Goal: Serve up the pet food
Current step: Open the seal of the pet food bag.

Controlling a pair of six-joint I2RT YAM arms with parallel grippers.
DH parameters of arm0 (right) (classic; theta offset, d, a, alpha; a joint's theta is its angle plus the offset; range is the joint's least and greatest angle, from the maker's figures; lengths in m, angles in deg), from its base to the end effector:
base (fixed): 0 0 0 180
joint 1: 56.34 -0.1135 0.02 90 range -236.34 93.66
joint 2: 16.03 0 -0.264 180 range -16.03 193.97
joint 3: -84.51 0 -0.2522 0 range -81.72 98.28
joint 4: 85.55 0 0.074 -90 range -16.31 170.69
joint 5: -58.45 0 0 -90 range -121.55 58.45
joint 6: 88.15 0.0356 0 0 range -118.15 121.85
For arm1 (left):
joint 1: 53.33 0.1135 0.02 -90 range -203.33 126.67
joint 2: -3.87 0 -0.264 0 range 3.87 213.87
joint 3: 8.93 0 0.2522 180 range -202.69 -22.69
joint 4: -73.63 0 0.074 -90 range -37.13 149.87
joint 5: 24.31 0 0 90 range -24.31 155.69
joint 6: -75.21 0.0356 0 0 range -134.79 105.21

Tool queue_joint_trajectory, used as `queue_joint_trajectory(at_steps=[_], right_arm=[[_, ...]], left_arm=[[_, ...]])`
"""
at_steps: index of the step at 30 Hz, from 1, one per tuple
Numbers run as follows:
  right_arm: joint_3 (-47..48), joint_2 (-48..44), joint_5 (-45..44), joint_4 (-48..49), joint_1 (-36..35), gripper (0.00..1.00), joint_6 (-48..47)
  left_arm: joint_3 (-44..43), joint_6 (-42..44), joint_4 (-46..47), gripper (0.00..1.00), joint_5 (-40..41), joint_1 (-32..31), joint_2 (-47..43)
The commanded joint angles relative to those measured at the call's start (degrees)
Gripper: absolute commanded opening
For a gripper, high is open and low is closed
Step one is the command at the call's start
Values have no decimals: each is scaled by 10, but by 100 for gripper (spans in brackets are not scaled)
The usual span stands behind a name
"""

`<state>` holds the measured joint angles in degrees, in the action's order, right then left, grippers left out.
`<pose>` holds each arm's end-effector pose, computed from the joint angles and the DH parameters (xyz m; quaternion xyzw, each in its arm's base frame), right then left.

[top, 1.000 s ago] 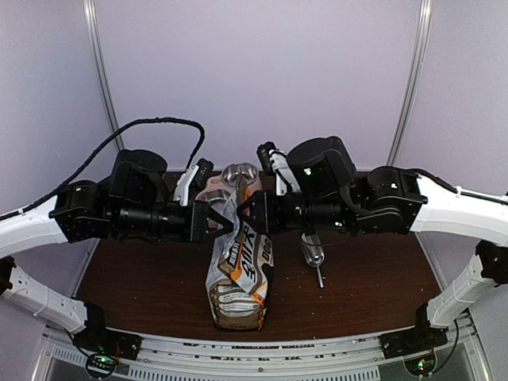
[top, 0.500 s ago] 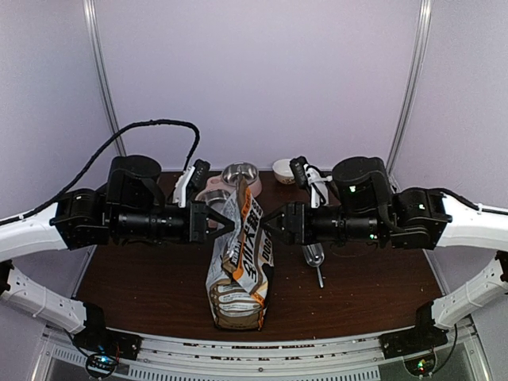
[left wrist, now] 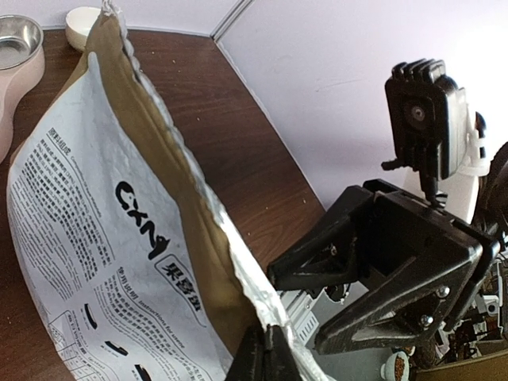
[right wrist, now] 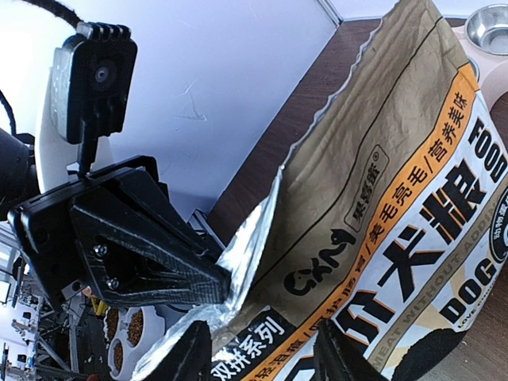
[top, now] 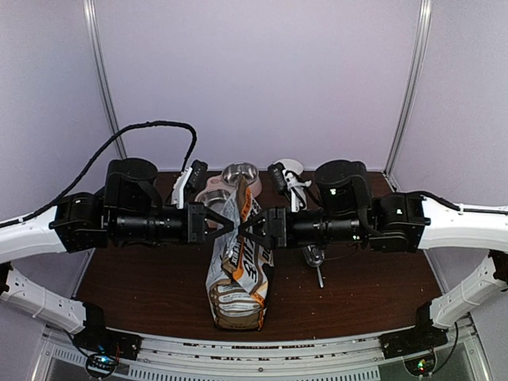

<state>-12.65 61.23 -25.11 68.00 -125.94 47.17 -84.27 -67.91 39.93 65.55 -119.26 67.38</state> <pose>0.1061 0.2966 0.3566 -0.2041 0.7971 0.5024 0.2657 0.1022 -0.2290 0.3607 0.0931 0.8232 -0.4833 0.2832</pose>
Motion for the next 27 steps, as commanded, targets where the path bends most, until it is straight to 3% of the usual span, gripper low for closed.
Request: queue_joint_trajectory(at_steps=[1, 24, 27], right_arm=[[32, 14, 7, 11, 2, 43, 1], [79, 81, -1, -22, 11, 22, 2], [85, 92, 14, -18, 11, 15, -2]], left_arm=[[5, -3, 28, 0, 1, 3, -7], [7, -4, 37, 0, -8, 3, -5], [7, -2, 39, 0, -9, 3, -4]])
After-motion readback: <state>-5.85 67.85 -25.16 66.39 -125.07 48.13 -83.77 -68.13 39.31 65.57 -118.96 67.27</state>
